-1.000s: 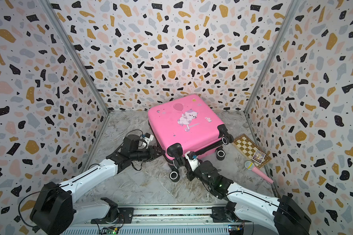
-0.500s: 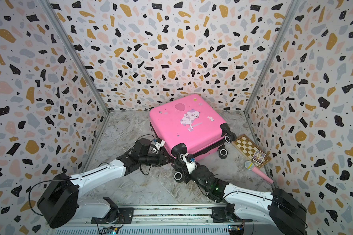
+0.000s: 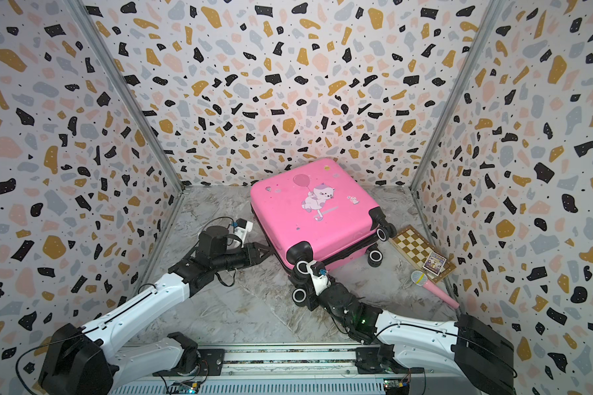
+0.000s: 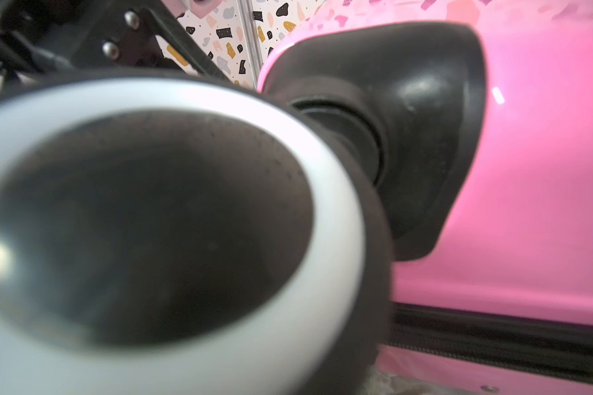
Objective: Open the suitcase zippers
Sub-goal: Unzip the zipper on the suitcase.
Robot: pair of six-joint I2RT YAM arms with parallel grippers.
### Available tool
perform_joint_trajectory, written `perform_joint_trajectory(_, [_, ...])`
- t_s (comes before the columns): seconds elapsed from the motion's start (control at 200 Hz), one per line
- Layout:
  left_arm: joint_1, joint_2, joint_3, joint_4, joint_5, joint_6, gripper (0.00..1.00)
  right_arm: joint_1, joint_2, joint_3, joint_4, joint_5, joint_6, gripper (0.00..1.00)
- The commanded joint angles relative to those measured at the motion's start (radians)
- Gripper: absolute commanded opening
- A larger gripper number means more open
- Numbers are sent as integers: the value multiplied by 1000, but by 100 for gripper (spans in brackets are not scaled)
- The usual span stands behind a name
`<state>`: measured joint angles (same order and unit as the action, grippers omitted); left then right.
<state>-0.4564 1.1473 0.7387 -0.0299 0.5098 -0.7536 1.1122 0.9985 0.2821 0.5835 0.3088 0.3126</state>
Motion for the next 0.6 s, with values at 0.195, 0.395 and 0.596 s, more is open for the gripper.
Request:
perform_joint_trajectory(0.195, [40,208,78,25,-5,104,38,37,-30,-4,138,-51,35,0])
perform_joint_trajectory(0.395, [38,332,71,120,56,90,34,58,4,-35,289,-46,35,0])
perform_joint_trajectory(0.596, [12,353,26,169,65,84,30,83,65,-70,476,-28,2,0])
